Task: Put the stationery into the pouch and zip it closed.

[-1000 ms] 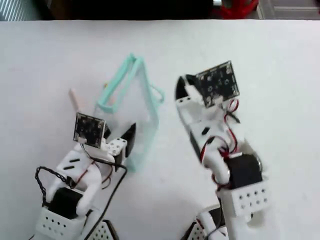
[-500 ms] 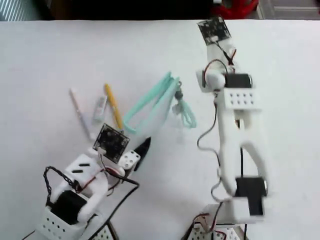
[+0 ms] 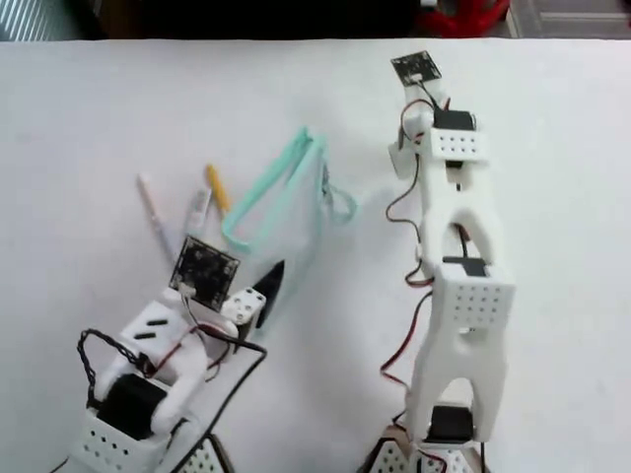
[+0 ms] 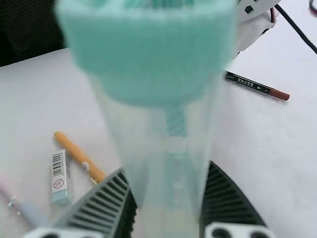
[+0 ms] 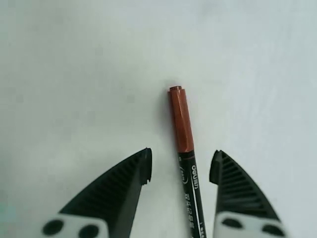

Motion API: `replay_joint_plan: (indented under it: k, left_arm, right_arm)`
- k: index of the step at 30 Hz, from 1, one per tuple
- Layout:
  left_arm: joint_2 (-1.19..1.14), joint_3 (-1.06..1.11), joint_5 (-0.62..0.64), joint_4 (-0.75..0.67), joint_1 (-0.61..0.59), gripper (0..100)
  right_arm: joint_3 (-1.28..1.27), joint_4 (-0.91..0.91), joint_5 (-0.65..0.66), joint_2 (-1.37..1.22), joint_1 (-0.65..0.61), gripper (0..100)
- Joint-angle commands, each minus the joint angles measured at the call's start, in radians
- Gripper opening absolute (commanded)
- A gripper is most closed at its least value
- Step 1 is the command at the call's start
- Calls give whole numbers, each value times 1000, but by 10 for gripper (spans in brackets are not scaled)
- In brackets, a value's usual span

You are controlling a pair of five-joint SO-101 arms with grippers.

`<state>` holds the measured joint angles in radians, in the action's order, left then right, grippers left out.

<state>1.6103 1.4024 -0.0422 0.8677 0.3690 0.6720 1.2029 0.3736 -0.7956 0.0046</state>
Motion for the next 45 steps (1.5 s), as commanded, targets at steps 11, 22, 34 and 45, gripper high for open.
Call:
replay_joint_plan:
  k: [11,22,34,45]
  left_arm:
    - [-8,21,11,-48,-12,161]
    - [-8,21,11,-48,-12,161]
    - [-10,37,11,-63,-12,161]
    - [-10,40,11,-63,-12,161]
  right_arm:
    - [494,140,101,-328,21,153]
    - [727,305,149,-380,47,19]
    - [918,526,-38,5,101,18]
    - [589,524,-100,607,-42,18]
